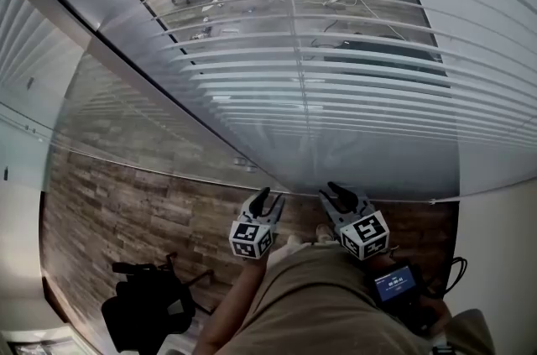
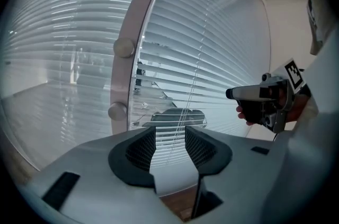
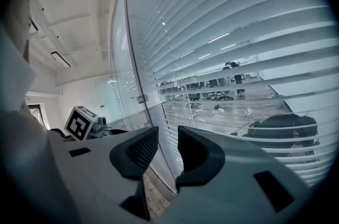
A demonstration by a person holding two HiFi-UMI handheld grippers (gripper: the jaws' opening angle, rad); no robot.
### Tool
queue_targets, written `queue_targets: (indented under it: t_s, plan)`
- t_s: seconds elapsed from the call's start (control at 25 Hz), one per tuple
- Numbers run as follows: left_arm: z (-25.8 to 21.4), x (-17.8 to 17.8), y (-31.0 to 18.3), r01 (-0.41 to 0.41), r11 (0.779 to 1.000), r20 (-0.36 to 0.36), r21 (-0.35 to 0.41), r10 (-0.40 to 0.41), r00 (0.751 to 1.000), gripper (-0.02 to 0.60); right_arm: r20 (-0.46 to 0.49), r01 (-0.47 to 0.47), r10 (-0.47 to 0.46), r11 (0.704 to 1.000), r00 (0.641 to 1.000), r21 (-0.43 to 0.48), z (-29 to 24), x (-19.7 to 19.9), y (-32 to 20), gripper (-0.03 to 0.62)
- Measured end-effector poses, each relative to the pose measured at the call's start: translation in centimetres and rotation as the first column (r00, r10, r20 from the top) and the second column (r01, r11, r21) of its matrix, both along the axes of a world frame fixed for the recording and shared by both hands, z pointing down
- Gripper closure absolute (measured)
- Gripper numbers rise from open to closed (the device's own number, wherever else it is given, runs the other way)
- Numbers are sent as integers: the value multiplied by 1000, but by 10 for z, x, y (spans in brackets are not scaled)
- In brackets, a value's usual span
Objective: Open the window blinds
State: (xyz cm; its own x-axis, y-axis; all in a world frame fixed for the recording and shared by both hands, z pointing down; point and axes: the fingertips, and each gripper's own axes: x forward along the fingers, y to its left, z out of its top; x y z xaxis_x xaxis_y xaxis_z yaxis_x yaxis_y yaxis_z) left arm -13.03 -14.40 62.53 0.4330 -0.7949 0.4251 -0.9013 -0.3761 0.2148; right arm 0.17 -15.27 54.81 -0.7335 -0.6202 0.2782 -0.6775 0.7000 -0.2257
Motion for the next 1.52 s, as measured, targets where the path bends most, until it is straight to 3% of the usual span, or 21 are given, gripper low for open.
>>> queue_targets:
  t_s: [1.12, 1.52]
  plan:
    - [25, 18, 38, 50, 998, -5, -37, -50, 999, 397, 38, 20, -18, 998, 999, -57, 35, 20, 31, 474]
    - [27, 30, 55, 4, 1000, -37, -25, -5, 999, 397, 2, -13, 13, 999, 1000, -52, 33, 25, 51, 474]
